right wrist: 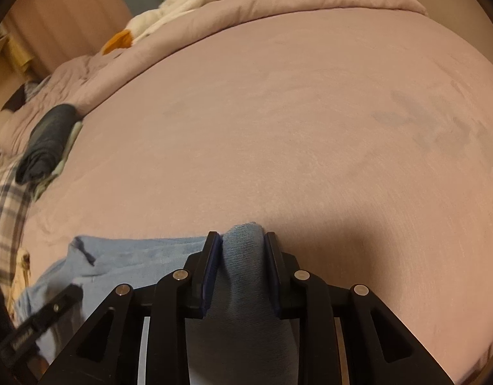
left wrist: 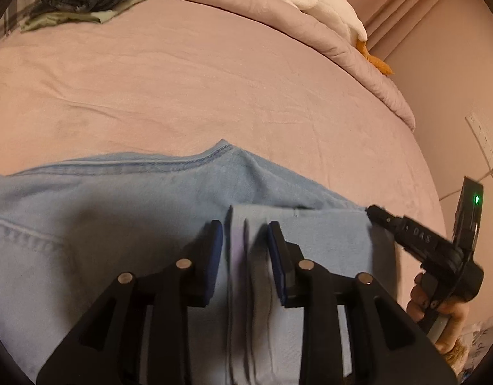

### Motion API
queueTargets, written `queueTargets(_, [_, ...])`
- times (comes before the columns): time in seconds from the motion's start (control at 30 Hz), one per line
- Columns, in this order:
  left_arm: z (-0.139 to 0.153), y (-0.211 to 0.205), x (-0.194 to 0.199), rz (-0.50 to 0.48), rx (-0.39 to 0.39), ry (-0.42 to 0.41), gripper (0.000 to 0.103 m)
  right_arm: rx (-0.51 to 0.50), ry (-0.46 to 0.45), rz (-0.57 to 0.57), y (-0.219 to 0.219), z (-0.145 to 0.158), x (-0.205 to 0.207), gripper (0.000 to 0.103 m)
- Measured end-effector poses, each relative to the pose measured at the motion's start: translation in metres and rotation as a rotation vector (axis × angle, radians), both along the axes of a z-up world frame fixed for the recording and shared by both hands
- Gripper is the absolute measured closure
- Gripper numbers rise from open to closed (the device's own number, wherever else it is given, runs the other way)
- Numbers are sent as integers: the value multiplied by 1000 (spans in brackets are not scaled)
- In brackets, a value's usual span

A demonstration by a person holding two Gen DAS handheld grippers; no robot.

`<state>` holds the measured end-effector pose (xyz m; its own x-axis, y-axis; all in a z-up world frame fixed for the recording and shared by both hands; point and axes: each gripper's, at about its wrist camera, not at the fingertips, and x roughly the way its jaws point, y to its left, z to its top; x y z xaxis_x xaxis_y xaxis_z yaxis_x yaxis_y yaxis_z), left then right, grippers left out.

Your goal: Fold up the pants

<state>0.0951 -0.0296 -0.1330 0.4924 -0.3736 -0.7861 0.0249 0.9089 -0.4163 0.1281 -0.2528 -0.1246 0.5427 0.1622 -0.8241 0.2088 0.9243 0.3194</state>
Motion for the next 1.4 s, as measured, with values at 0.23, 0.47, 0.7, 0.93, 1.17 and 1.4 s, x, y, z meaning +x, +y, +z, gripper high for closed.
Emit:
queueTargets(0.23, [38, 26, -38, 36, 0, -111, 29, -4, -1, -74, 2, 17, -22, 36])
queueTargets(0.47, [69, 50, -69, 87, 11, -187, 6, -33, -133, -74, 12, 66, -50, 19])
queueTargets(0.7, [84, 76, -100, 159, 53, -236, 1, -32, -291, 40, 54, 101, -66, 9])
queueTargets(0.93, [73, 112, -119, 267, 96, -199, 1, -27, -321, 165, 84, 86, -67, 9])
queueTargets(1.17, [63, 151, -136, 381, 91, -167, 1, -27, -252, 250, 108, 70, -61, 9])
queueTargets(1.4, [47, 187, -150, 492, 73, -117, 1, -22, -234, 296, 124, 68, -63, 9])
